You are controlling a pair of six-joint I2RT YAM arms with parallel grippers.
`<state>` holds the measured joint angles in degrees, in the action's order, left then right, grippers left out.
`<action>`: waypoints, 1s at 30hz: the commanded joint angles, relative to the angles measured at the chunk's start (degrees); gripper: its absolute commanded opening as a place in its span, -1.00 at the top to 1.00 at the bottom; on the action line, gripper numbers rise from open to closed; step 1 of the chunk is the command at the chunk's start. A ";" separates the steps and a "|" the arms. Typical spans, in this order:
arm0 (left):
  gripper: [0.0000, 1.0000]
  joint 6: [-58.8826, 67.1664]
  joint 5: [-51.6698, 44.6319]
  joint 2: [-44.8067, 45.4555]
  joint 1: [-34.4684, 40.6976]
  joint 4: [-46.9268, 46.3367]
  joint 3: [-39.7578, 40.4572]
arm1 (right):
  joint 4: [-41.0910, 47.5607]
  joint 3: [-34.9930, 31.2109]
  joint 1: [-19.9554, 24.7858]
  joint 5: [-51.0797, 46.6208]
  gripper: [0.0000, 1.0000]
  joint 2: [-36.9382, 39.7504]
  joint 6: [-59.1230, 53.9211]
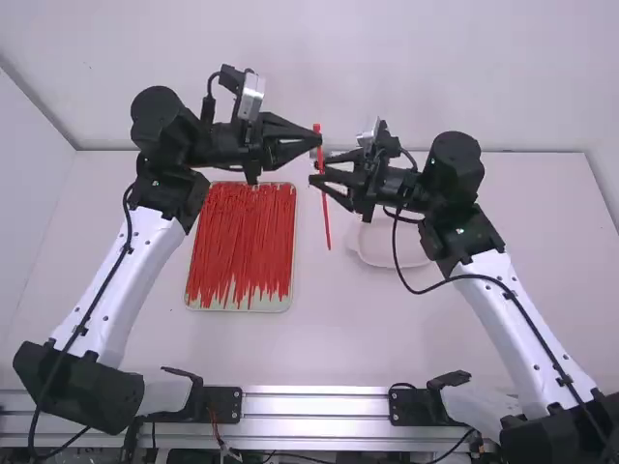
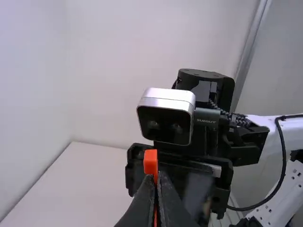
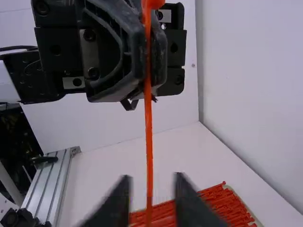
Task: Fasten the cable tie
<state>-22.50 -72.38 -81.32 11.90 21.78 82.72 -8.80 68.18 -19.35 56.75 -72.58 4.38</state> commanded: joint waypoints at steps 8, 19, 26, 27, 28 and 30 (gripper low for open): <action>0.96 -5.27 8.20 -0.22 -3.58 0.15 1.29 | 0.13 1.92 5.16 3.06 -0.99 -0.09 7.85; 0.96 -7.48 10.56 -4.42 -7.02 -6.29 9.18 | -2.27 1.90 8.41 21.59 -0.99 -0.15 -10.71; 0.96 -7.17 13.53 -13.86 -7.15 -19.43 22.32 | 2.16 1.84 8.50 21.62 -0.99 -0.13 -10.69; 0.96 -7.82 13.49 -15.37 -7.17 -21.29 24.28 | 3.17 1.81 8.50 21.62 -0.99 -0.13 -10.99; 0.96 -8.22 13.31 -17.05 -7.10 -23.37 26.34 | 3.48 1.81 8.50 21.40 -0.98 -0.13 -12.90; 0.96 -9.11 13.55 -19.28 -6.80 -26.71 28.94 | 3.85 1.68 8.48 21.68 -0.99 -0.13 -17.55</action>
<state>-30.68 -59.27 -98.63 5.10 -3.79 108.51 -5.10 68.18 -10.81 77.45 -72.60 -8.38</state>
